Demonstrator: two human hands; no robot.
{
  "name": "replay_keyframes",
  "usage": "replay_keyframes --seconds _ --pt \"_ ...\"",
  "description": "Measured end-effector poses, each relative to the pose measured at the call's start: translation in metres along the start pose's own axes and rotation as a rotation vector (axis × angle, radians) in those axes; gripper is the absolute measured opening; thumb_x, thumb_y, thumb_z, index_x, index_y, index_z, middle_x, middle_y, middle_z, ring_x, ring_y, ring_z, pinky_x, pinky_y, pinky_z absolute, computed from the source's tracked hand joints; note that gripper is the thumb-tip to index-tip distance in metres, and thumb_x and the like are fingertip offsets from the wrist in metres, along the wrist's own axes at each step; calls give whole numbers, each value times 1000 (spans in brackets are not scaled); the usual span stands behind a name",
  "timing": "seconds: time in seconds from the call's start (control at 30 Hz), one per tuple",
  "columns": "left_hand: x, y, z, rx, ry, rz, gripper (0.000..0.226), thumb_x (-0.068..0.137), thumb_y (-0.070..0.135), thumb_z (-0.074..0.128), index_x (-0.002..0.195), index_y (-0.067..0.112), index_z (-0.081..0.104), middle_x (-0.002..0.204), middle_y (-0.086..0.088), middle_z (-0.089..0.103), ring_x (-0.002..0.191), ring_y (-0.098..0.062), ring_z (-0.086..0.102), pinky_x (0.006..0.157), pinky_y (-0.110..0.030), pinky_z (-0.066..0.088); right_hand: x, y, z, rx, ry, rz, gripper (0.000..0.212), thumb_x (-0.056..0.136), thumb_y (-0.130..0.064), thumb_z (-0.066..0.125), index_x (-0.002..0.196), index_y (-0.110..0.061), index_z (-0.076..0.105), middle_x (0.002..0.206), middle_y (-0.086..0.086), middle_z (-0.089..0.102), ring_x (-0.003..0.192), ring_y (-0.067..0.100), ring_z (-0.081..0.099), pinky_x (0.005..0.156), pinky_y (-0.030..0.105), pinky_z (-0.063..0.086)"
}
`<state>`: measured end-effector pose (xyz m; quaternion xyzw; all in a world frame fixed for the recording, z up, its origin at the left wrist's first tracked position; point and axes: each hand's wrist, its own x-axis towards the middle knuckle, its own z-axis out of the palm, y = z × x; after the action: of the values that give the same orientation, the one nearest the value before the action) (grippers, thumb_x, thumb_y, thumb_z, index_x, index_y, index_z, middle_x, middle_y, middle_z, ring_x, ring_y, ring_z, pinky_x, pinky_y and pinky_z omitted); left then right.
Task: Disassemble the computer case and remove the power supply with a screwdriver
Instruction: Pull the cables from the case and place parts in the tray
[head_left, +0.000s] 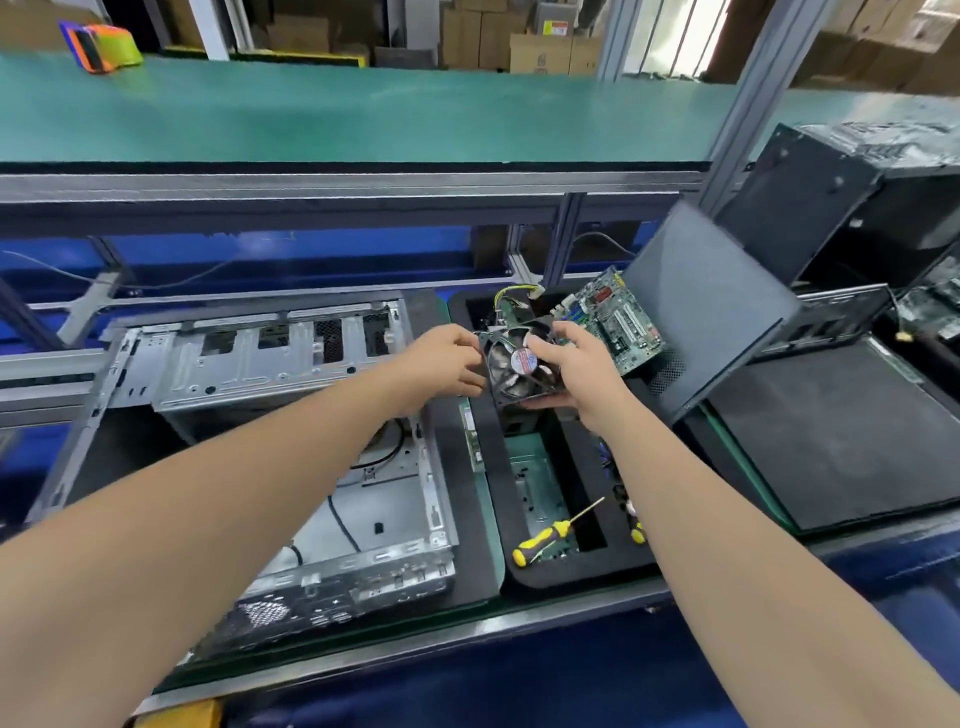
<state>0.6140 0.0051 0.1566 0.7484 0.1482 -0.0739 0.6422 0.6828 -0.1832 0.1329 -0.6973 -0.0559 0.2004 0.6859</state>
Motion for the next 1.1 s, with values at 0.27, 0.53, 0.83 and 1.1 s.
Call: replay_keyframes --seconds 0.27,0.53,0.83,1.1 --pt "47 -22 69 14 6 -380 21 106 8 36 92 6 53 101 -11 63 99 -32 67 96 -40 57 26 39 -60 -247 -31 169 42 93 -11 76 129 -27 63 122 9 61 108 29 67 70 57 66" --pt "73 -57 90 148 76 -428 41 103 -4 38 141 3 51 137 -22 59 84 -26 71 69 -29 62 45 61 -82 -810 -68 55 51 89 -28 82 137 -20 68 112 7 70 104 28 68 90 45 60" --pt "72 -59 101 201 -6 -409 47 103 -10 33 147 2 41 136 -25 58 72 -23 63 52 -21 56 48 88 -53 -1207 -180 -31 37 92 -28 77 128 -28 72 123 8 71 115 31 65 88 39 54" --pt "72 -73 94 324 -40 -429 53 100 -7 24 146 7 46 146 -15 52 82 -24 69 65 -25 58 50 106 -37 -1345 -190 38 32 98 -25 72 126 -12 63 126 17 63 112 38 65 89 43 57"
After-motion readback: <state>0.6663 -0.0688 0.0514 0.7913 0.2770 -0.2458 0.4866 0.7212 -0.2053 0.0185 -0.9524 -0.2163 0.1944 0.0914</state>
